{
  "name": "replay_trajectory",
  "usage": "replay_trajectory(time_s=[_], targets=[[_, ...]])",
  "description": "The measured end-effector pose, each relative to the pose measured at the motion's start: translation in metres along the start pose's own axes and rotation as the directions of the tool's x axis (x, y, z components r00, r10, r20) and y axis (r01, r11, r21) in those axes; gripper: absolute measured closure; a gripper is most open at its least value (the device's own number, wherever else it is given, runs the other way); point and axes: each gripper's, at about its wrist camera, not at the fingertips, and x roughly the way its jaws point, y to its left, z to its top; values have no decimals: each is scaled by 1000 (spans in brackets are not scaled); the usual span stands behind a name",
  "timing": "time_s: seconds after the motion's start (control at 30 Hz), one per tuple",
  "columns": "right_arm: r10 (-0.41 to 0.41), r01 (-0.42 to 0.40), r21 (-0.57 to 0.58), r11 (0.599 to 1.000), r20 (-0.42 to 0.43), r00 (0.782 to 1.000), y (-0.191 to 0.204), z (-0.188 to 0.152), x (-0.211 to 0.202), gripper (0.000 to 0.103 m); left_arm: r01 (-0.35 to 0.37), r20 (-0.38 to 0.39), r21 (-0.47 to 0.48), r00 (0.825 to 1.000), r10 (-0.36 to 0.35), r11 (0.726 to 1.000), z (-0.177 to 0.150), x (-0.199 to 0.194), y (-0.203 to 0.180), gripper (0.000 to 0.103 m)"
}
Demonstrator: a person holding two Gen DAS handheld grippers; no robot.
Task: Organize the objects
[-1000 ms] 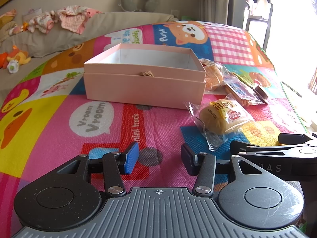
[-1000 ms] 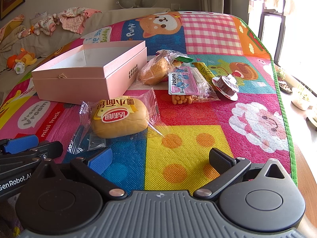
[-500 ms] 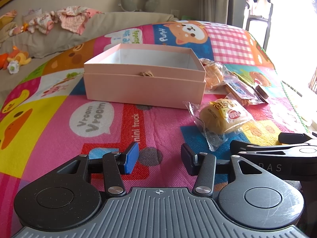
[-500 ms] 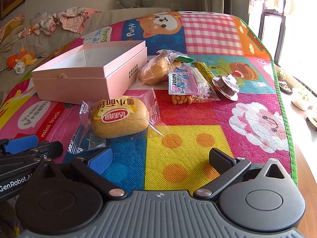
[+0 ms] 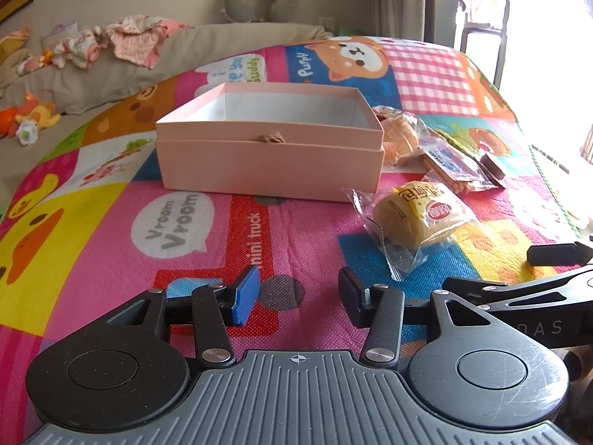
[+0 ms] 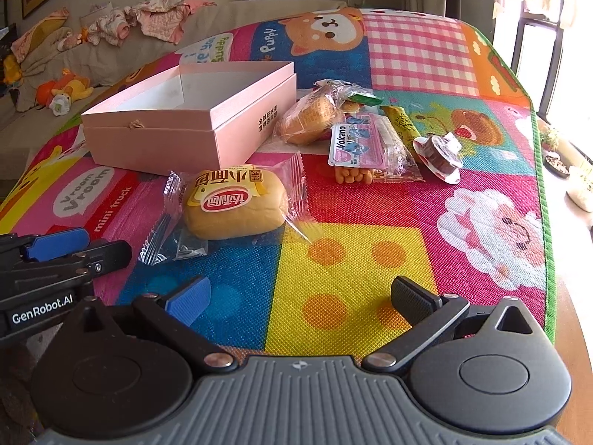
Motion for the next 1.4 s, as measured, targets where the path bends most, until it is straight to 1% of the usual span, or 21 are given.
replay_trajectory(time_s=[0.17, 0.4, 0.5, 0.57, 0.6, 0.67, 0.7, 0.73, 0.8, 0.87, 0.93, 0.97, 1.03, 1.13, 1.17, 1.2, 1.23, 1.27, 1.3, 1.33, 1.4], targets=[[11, -11, -30, 999, -18, 1000, 0, 2, 1, 0, 1, 0, -4, 1000, -1, 1000, 0, 0, -1, 50], [10, -11, -22, 1000, -52, 999, 0, 6, 3, 0, 14, -1, -16, 1000, -14, 1000, 1, -1, 2, 51], [14, -15, -26, 1000, -49, 999, 0, 7, 3, 0, 28, -27, 6, 999, -28, 1000, 8, -1, 5, 52], [30, -32, -30, 999, -71, 997, -1, 11, 3, 0, 28, -7, 10, 1000, -27, 1000, 16, -7, 13, 52], [51, -55, -34, 998, -89, 995, -2, 14, 3, 0, 14, 19, 15, 1000, -14, 1000, 23, -12, 17, 52], [130, -132, -14, 991, -107, 986, -8, 21, 0, 0, -10, 74, 20, 997, 9, 1000, 45, -21, 30, 52], [160, -160, 8, 987, -96, 982, -12, 26, -5, 0, -19, 94, 18, 995, 18, 1000, 59, -23, 38, 52], [169, -168, 17, 986, -71, 983, -15, 32, -10, 0, -28, 103, 12, 994, 27, 1000, 72, -23, 46, 52], [146, -146, -2, 989, 9, 989, -19, 49, -24, 0, -66, 98, 3, 993, 66, 998, 104, -15, 62, 53], [101, -99, -24, 995, 99, 990, -22, 66, -38, 0, -101, 83, 28, 992, 98, 995, 133, 7, 74, 53], [92, -87, -36, 996, 148, 985, -26, 80, -46, 0, -126, 39, 44, 991, 124, 991, 155, 37, 82, 53], [102, -97, -42, 994, 151, 983, -28, 86, -46, 0, -140, 6, 32, 990, 140, 990, 166, 54, 87, 53], [124, -117, -56, 992, 134, 983, -27, 90, -42, 0, -147, -41, 10, 988, 147, 989, 183, 83, 95, 53], [143, -133, -100, 986, 101, 985, -21, 83, -32, 0, -114, -140, 19, 983, 115, 993, 199, 127, 106, 57], [152, -142, -113, 983, 92, 984, -20, 78, -30, 0, -101, -176, 47, 978, 108, 994, 201, 140, 106, 62], [163, -152, -124, 980, 82, 983, -19, 74, -28, 0, -90, -214, 74, 971, 104, 993, 201, 152, 107, 73], [176, -166, -131, 977, 70, 982, -19, 70, -26, 0, -63, -262, 93, 961, 85, 994, 198, 165, 108, 77], [199, -191, -138, 972, 47, 979, -17, 65, -24, 0, -29, -307, 89, 950, 56, 996, 197, 174, 110, 87], [218, -212, -141, 967, 25, 976, -15, 61, -21, 0, -2, -341, 65, 940, 24, 998, 194, 181, 113, 92], [232, -228, -145, 963, 7, 973, -12, 56, -18, 0, 3, -355, 23, 935, 5, 1000, 192, 184, 117, 93], [234, -232, -162, 959, -7, 972, -4, 51, -11, 0, 11, -358, -111, 932, -50, 994, 186, 181, 131, 93]])
